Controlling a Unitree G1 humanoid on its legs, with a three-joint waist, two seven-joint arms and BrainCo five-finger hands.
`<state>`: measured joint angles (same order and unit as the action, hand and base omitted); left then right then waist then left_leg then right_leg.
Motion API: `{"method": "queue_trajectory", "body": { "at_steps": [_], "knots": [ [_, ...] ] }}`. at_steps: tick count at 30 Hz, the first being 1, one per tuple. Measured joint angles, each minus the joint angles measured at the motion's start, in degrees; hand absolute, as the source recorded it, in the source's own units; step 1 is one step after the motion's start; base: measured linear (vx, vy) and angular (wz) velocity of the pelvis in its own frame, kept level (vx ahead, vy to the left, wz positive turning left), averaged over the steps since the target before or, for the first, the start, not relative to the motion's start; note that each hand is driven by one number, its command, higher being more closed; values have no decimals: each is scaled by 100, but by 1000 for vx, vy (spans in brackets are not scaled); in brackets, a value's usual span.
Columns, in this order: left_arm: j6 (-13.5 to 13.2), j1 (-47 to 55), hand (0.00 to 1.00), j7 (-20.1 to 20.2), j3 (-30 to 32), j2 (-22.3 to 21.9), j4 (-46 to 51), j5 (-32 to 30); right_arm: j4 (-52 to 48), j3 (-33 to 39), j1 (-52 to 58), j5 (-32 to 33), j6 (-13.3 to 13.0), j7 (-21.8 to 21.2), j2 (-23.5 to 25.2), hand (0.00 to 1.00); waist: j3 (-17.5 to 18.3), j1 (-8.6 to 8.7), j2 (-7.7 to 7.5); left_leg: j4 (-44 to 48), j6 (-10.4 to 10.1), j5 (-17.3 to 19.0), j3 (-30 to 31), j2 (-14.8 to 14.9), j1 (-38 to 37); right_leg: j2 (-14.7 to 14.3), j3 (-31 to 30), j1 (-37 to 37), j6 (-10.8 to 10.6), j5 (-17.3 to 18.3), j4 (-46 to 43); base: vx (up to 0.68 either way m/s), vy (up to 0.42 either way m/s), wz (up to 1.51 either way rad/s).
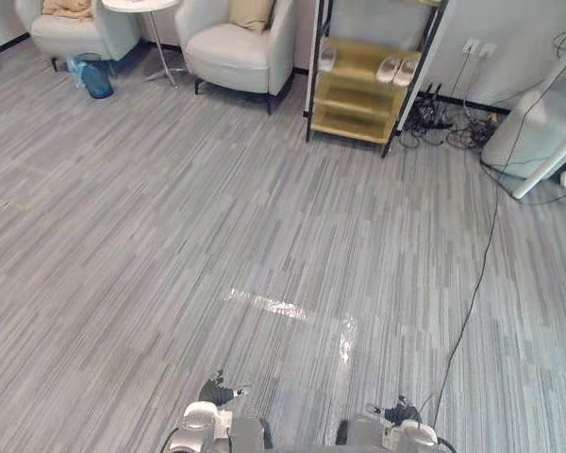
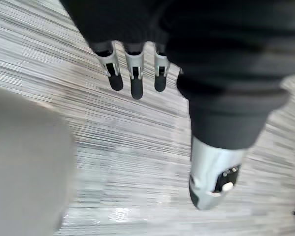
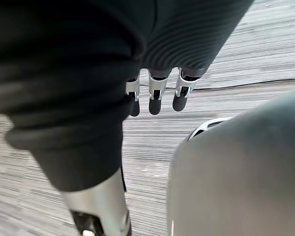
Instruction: Pick up cushions and gather them together orderly.
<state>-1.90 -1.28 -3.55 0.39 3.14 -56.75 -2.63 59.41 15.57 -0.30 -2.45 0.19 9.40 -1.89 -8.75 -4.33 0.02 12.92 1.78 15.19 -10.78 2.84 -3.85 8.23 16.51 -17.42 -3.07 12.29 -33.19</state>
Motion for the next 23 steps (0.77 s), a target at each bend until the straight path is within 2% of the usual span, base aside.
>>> {"method": "queue_trajectory", "body": {
  "at_steps": [1, 2, 3, 4, 5, 6, 7, 8, 9, 11, 12, 14, 16, 17, 18, 19, 21, 23],
  "knots": [
    [-2, 3, 0, 4, 29, -14, -2, 0, 4, -3, -37, -3, 0, -4, 2, 0, -2, 45, 4, -87, -83, 48, 2, 34, -98, -107, -1, -67, 38, -188, 554, 476, -134, 14],
    [-3, 26, 0, 7, 29, 20, -9, -1, 27, -10, -74, -10, 11, -9, 25, 0, -7, 97, -51, -135, -186, 108, 27, 24, -221, -268, -216, -47, 17, -675, 1412, 394, -140, 14],
    [-5, 47, 0, 14, 27, 56, -13, -3, 33, -9, -55, -8, 8, -14, 40, 0, -18, 113, -133, -176, -267, 157, 61, -41, -286, -316, -425, -6, -3, -1074, 1855, 480, -198, 14],
    [-1, 18, 0, 14, 44, 26, -100, -7, 40, 7, -64, 6, 1, -27, -24, 0, -37, 131, -93, -177, -439, 303, 201, 20, -455, -424, -526, 39, 445, -1404, 1757, 402, -185, 4],
    [-3, 25, 0, 25, 47, -27, -130, -15, 57, 17, -89, 0, 4, -31, -60, 0, 5, 96, 71, -97, -458, 314, 271, 197, -493, -567, -490, 62, 490, -1176, 1626, 424, -183, 2],
    [-5, 24, 0, 25, 49, -66, -130, -20, 64, 66, -93, 3, 2, -32, -61, 0, 8, 104, 152, 115, -506, 345, 335, 303, -462, -652, -443, 121, 481, -1020, 1640, 335, -144, 3],
    [-6, 16, 0, 27, 49, -85, -129, -27, 60, 180, -92, 8, -3, -33, -56, 0, 6, 111, 224, 463, -570, 382, 380, 410, -345, -746, -393, 215, 558, -956, 1678, 319, -147, 14],
    [-2, 10, 0, 30, 110, -130, -125, -59, 53, 230, -85, 12, 2, -32, -47, 0, 6, 114, 300, 1247, -612, 407, 422, 610, -60, -874, -309, 421, 644, -876, 1741, 405, -169, 22],
    [-1, 9, 0, 37, 185, -194, -100, -62, 40, 202, -35, 20, 11, -28, -44, 0, 6, 110, 362, 2483, -601, 354, 542, 878, 434, -1013, -234, 710, 726, -786, 1919, 404, -149, 15],
    [-3, 43, 0, 43, 214, -251, -2, -61, 17, 155, 0, 42, 11, 1, -34, 0, -14, 58, 381, 3754, -594, 384, 496, 1181, 964, -1163, -190, 1140, 826, -646, 2044, 435, -76, -6],
    [-3, 37, 0, 46, 195, -269, 35, -61, 12, 157, 4, 90, 8, 11, -28, 0, -15, 51, 379, 3817, -613, 398, 495, 1193, 1219, -1177, -196, 1408, 824, -612, 2175, 401, -35, -12],
    [-10, 5, 0, 45, 105, -290, 80, -60, 7, 185, -11, 135, 8, 29, -39, 0, -26, 40, 359, 3330, -623, 406, 485, 1112, 1489, -1140, -314, 1687, 818, -616, 2346, 292, 37, -24],
    [-15, -12, 0, 42, 71, -300, 113, -55, -1, 227, -36, 132, 9, 42, -21, 0, -58, -10, 310, 2297, -630, 378, 597, 916, 1602, -1001, -465, 1813, 713, -565, 2378, 236, 126, -37],
    [-15, -25, 0, 42, 59, -318, 109, -55, 1, 236, -2, 132, 9, 47, -27, 0, -82, -9, 287, 1540, -657, 224, 804, 718, 1601, -898, -544, 1899, 601, -499, 2364, 213, 204, -29],
    [-23, -15, 0, 39, 24, -341, 103, -55, 21, 250, 68, 127, 14, 57, -68, 0, -38, -26, 365, 930, -823, -527, 1103, 544, 1518, -843, -637, 1938, 448, -412, 2344, 224, 250, -29],
    [-29, 10, 0, 36, 18, -326, 86, -54, 29, 273, 139, 124, 19, 66, -55, 0, 20, -50, 338, 832, -786, -667, 1090, 417, 1427, -788, -752, 1963, 334, -369, 2349, 186, 194, -18],
    [-29, -9, 0, 31, 16, -214, 30, -54, 38, 288, 169, 119, 34, 51, -10, 0, 126, -34, 164, 608, -689, -696, 965, 221, 1353, -551, -798, 1963, 191, -331, 2377, 203, 166, -2],
    [-18, -18, 0, 28, 34, -129, -20, -54, 32, 394, 240, 117, 37, 52, 64, 0, 152, -40, 75, 617, -669, -695, 881, 123, 1329, -433, -818, 1978, 98, -385, 2414, 155, 130, -3]
  ]
}}
